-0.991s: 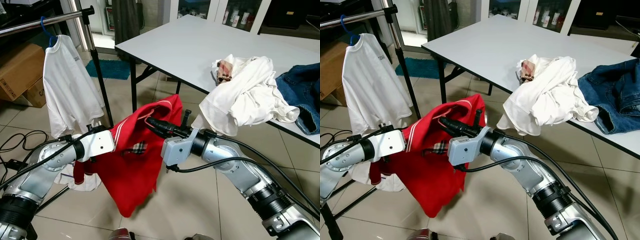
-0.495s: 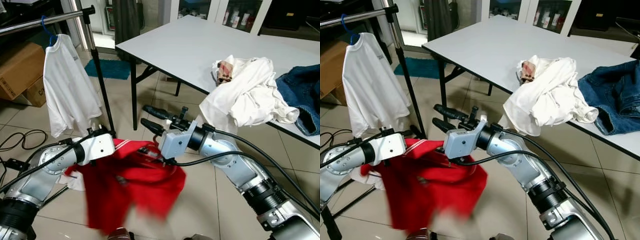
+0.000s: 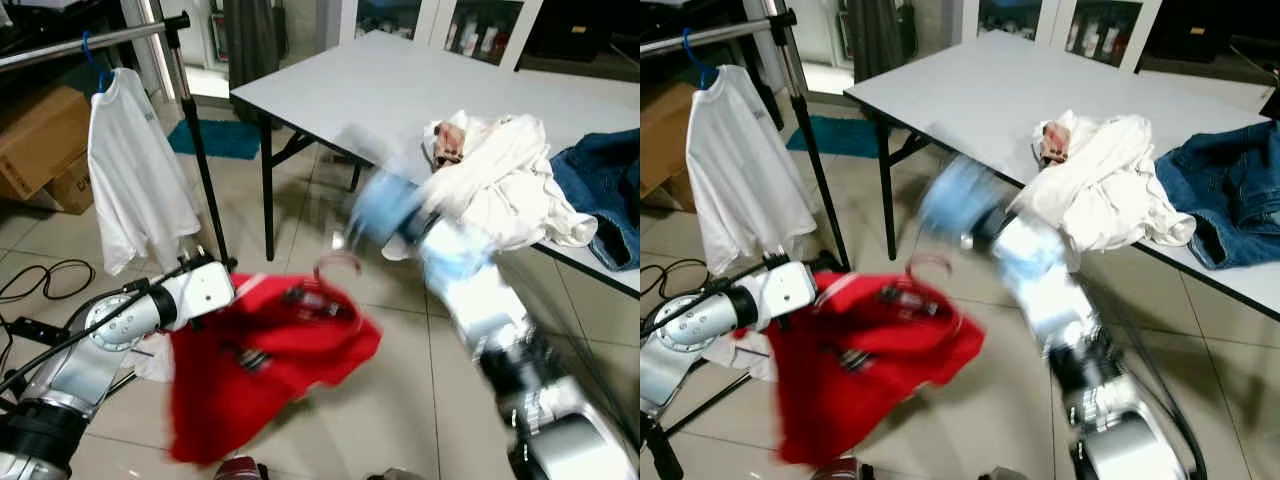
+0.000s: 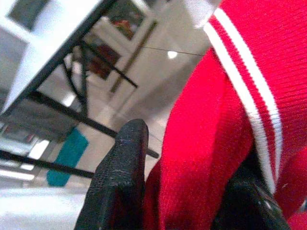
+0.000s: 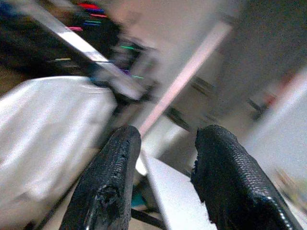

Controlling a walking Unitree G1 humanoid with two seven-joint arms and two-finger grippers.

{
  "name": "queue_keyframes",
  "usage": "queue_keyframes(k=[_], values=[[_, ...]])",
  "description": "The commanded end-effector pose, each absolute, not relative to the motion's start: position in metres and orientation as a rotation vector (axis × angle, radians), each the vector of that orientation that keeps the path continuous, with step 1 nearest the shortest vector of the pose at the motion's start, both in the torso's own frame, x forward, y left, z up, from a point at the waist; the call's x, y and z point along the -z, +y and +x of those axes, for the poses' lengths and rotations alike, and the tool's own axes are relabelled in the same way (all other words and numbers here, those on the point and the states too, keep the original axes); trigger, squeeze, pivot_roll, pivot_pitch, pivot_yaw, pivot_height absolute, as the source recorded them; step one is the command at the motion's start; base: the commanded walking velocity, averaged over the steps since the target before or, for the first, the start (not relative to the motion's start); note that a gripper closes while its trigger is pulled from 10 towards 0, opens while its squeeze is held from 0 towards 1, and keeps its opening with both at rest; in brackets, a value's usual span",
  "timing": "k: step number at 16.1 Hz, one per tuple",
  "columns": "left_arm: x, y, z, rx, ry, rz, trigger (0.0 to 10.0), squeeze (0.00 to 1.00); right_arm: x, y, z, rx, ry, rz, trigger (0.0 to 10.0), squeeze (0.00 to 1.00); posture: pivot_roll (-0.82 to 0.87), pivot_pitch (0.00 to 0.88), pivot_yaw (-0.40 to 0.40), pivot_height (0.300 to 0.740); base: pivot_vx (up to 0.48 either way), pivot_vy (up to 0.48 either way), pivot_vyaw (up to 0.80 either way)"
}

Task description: Hang hanger

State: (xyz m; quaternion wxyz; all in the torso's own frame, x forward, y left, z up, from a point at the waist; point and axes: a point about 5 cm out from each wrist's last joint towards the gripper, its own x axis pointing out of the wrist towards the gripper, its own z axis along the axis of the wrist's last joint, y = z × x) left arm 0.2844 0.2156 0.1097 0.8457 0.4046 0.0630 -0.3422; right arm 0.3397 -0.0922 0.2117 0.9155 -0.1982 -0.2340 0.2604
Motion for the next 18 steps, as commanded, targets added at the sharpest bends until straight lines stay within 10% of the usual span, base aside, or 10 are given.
queue_keyframes(k=[1, 7, 14, 16, 18], values=[[-0.120, 0.225, 0.288, 0.617, 0.077, 0.796, 0.0, 0.00, -0.208, -0.118, 0.351, -0.406, -0.403, -0.318, 10.0, 0.09, 0.03, 0.004, -0.004, 0.740, 0.000, 0.000, 0.00], [-0.135, 0.253, 0.292, 0.158, -0.065, 0.534, 0.0, 0.00, -0.172, -0.179, 0.365, -0.107, -0.140, -0.123, 10.0, 0.00, 0.05, 0.013, -0.014, 0.740, 0.000, 0.000, 0.00], [-0.136, 0.239, 0.275, -0.193, -0.152, 0.321, 0.0, 0.00, -0.162, -0.139, 0.352, -0.387, -0.151, 0.030, 10.0, 0.00, 0.07, 0.017, -0.011, 0.740, 0.000, 0.000, 0.00], [-0.135, 0.233, 0.270, -0.250, -0.152, 0.293, 8.8, 0.00, -0.161, -0.118, 0.343, -0.551, -0.158, 0.009, 10.0, 0.00, 0.08, 0.015, -0.015, 0.740, 0.000, 0.000, 0.40], [-0.135, 0.229, 0.268, -0.270, -0.154, 0.291, 10.0, 0.00, -0.161, -0.102, 0.335, -0.670, -0.166, -0.001, 10.0, 0.00, 0.09, 0.014, -0.018, 0.740, 0.000, 0.000, 0.80]])
